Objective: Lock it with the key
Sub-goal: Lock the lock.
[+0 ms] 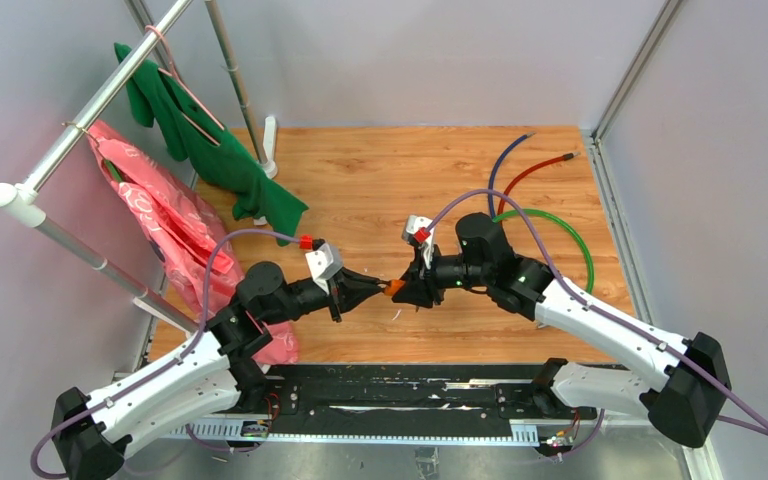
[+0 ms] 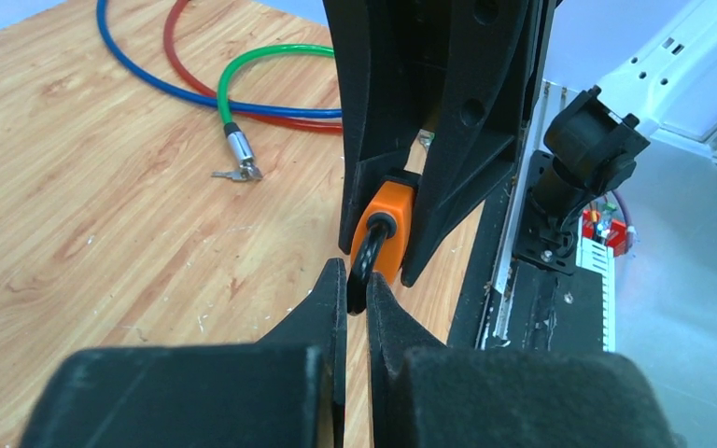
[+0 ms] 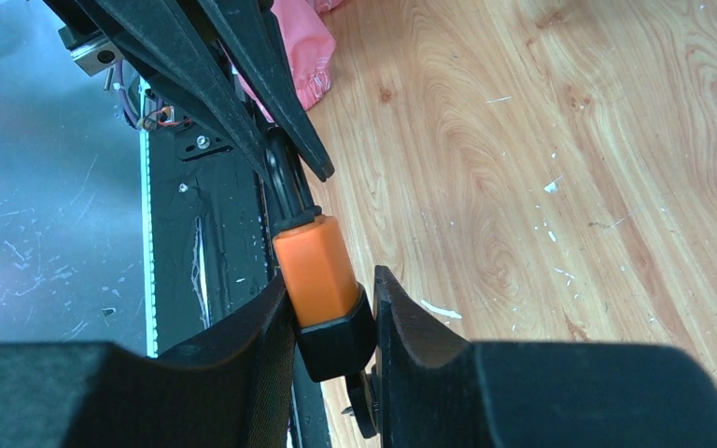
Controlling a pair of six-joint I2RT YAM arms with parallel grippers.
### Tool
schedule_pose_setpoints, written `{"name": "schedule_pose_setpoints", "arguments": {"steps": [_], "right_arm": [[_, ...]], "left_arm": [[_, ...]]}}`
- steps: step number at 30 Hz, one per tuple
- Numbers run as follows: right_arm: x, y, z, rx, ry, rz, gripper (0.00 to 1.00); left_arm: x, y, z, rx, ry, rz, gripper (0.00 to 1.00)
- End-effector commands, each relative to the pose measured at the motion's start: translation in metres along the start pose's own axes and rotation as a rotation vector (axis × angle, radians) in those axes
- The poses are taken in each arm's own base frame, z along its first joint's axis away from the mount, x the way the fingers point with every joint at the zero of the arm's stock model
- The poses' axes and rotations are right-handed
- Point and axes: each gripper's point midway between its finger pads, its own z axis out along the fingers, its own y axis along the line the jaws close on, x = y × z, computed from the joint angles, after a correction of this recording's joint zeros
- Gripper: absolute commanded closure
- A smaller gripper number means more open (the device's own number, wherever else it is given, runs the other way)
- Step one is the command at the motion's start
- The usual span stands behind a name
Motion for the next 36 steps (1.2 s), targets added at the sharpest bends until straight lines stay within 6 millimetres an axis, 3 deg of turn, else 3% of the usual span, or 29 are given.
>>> {"name": "schedule_pose_setpoints", "arguments": {"steps": [1, 4, 9, 17, 21, 28, 34, 36], "right_arm": [[-0.144, 0.030, -0.015, -0.070, -0.451, -0.357, 1.00], [-0.119, 0.031, -0.007, -0.112, -0.374, -0.387, 1.00], [-0.097, 0.035, 0.004, -0.185, -0.303, -0.413, 1.00], [-0.031, -0.001, 0.057, -0.109, -0.190, -0.349, 1.00], [-0.023, -0.012, 0.077, -0.097, -0.227, -0.326, 1.00], [0.008, -0.029, 0.110, -0.093, -0.214, -0.254, 1.00], [0.020, -0.028, 0.113, -0.119, -0.204, -0.211, 0.97], [0.019, -0.026, 0.108, -0.121, -0.209, -0.207, 1.00]], "left_arm": [[0.039, -0.066, -0.016, 0.332, 0.202, -0.047, 1.00], [0.032, -0.049, -0.021, 0.273, 0.229, 0.011, 1.00], [0.038, -0.041, -0.032, 0.248, 0.313, 0.096, 1.00], [0.050, -0.004, -0.038, 0.067, 0.392, 0.181, 1.00], [0.063, 0.008, -0.040, 0.011, 0.429, 0.181, 1.00], [0.091, 0.020, -0.042, -0.013, 0.484, 0.202, 1.00], [0.093, 0.014, -0.040, 0.047, 0.491, 0.234, 1.00], [0.092, 0.005, -0.043, 0.103, 0.498, 0.245, 1.00]]}}
